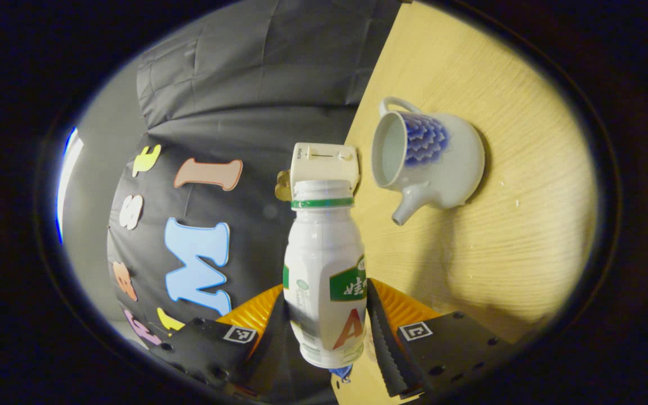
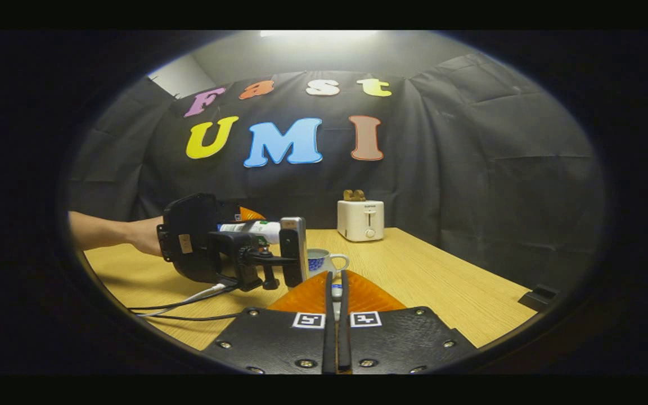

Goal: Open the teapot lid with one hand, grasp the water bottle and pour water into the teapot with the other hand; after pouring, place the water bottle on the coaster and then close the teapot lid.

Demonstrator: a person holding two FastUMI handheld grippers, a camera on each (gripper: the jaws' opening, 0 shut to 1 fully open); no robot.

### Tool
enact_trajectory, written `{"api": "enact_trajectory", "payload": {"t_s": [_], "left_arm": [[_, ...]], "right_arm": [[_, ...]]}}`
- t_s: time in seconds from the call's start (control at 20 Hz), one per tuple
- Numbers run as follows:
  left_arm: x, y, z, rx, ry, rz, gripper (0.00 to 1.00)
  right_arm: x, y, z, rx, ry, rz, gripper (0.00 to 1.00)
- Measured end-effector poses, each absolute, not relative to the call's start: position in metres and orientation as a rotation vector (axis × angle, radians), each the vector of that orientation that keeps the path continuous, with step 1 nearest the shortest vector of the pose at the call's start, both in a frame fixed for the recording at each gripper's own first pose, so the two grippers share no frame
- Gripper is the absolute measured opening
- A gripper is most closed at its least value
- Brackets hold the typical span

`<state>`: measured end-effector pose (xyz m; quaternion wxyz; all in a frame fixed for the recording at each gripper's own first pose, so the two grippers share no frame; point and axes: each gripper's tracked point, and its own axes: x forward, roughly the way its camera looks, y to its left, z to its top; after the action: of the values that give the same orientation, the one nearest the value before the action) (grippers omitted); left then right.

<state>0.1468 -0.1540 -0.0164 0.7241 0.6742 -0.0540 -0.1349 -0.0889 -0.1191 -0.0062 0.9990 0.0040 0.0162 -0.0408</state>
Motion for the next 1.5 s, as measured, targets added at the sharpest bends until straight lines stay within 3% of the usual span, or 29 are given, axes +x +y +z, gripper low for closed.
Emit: {"api": "enact_trajectory", "payload": {"t_s": [0.15, 0.2, 0.25, 0.4, 1.15, 1.2, 1.25, 1.35, 1.45, 1.5], "left_arm": [[0.146, -0.156, -0.015, 1.526, -0.124, -0.295, 0.82], [0.146, -0.156, -0.014, 1.537, -0.126, -0.293, 0.77], [0.146, -0.157, -0.012, 1.544, -0.137, -0.29, 0.82], [0.144, -0.157, -0.011, 1.58, -0.137, -0.292, 0.82], [0.141, -0.163, -0.006, 1.709, -0.166, -0.29, 0.82], [0.141, -0.163, -0.005, 1.717, -0.166, -0.289, 0.77], [0.141, -0.164, -0.004, 1.723, -0.175, -0.288, 0.82], [0.141, -0.165, -0.001, 1.733, -0.18, -0.287, 0.77], [0.141, -0.167, 0.001, 1.746, -0.186, -0.285, 0.82], [0.141, -0.167, 0.003, 1.75, -0.193, -0.285, 0.77]], "right_arm": [[-0.09, -0.121, -0.007, 0.012, 0.036, -0.085, 0.0], [-0.09, -0.121, -0.008, 0.013, 0.036, -0.086, 0.0], [-0.09, -0.121, -0.007, 0.013, 0.034, -0.086, 0.0], [-0.09, -0.121, -0.009, 0.013, 0.037, -0.084, 0.0], [-0.088, -0.124, -0.016, 0.04, 0.058, -0.085, 0.02], [-0.088, -0.124, -0.016, 0.039, 0.058, -0.085, 0.02], [-0.088, -0.124, -0.016, 0.04, 0.058, -0.085, 0.02], [-0.088, -0.125, -0.016, 0.039, 0.058, -0.086, 0.02], [-0.088, -0.126, -0.015, 0.04, 0.057, -0.088, 0.02], [-0.088, -0.126, -0.016, 0.039, 0.056, -0.089, 0.02]]}}
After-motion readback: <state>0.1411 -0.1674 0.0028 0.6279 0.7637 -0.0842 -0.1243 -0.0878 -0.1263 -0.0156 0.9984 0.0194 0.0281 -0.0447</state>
